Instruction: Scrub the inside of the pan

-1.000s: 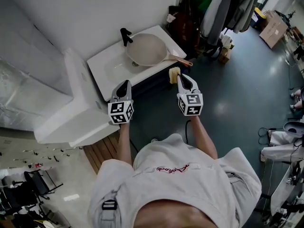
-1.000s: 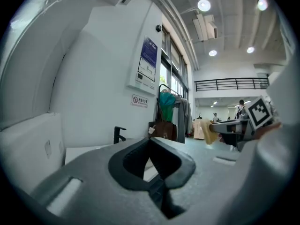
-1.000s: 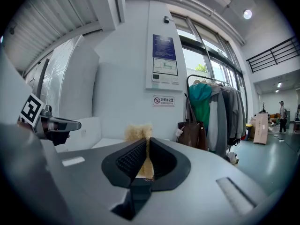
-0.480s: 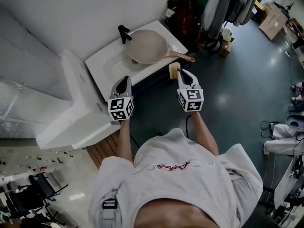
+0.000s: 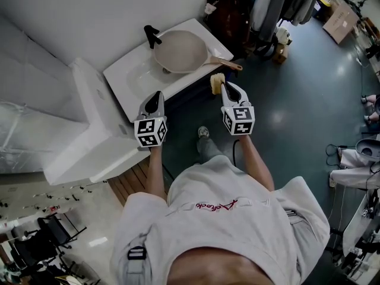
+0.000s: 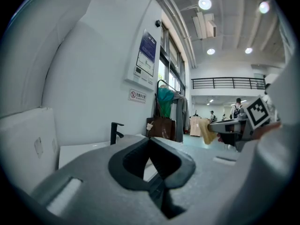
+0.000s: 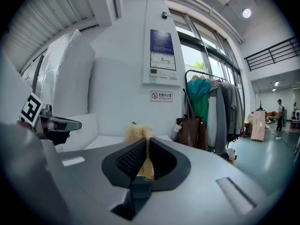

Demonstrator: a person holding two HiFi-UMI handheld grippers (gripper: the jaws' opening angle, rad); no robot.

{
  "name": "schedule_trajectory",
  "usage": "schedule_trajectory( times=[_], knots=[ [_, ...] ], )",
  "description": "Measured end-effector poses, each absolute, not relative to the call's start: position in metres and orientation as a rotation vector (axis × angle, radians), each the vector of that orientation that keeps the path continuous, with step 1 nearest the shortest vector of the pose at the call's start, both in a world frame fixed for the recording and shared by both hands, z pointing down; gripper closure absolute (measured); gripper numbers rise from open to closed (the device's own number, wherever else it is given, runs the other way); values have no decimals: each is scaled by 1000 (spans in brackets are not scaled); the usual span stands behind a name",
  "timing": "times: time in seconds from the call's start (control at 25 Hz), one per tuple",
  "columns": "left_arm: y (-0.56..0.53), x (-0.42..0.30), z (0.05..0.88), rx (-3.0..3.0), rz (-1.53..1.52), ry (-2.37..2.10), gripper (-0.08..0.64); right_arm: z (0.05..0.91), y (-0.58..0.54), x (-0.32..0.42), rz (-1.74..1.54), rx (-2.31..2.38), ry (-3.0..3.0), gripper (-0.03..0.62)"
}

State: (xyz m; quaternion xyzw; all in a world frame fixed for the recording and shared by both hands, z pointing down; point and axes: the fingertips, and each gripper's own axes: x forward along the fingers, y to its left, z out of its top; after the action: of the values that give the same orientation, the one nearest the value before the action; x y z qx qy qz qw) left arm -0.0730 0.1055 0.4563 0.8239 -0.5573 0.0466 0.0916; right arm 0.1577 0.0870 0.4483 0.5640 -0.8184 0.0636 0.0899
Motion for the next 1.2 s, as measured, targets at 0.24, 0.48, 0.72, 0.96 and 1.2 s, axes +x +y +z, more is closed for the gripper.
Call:
schedule_trajectory(
  times=[0.24,0.48,0.72,0.96,1.2],
  knots=[
    [92,-72,457,2461,139,-1645,560,453,77,154,187,1674,-2433,564],
    [65,-69,460,2471,142,-1635,560,453,52,153,179,1675,-2437,565],
    [28,-68,462,2460,149,-1633,560,455,16,154,190,1668,-2436,565],
    [-22,-69,470,2435,162,-1638,560,459,-38,151,202,1646,-2442,565],
    [-86,-66,472,2421,176,-1635,560,459,-102,150,211,1627,-2446,565]
  ],
)
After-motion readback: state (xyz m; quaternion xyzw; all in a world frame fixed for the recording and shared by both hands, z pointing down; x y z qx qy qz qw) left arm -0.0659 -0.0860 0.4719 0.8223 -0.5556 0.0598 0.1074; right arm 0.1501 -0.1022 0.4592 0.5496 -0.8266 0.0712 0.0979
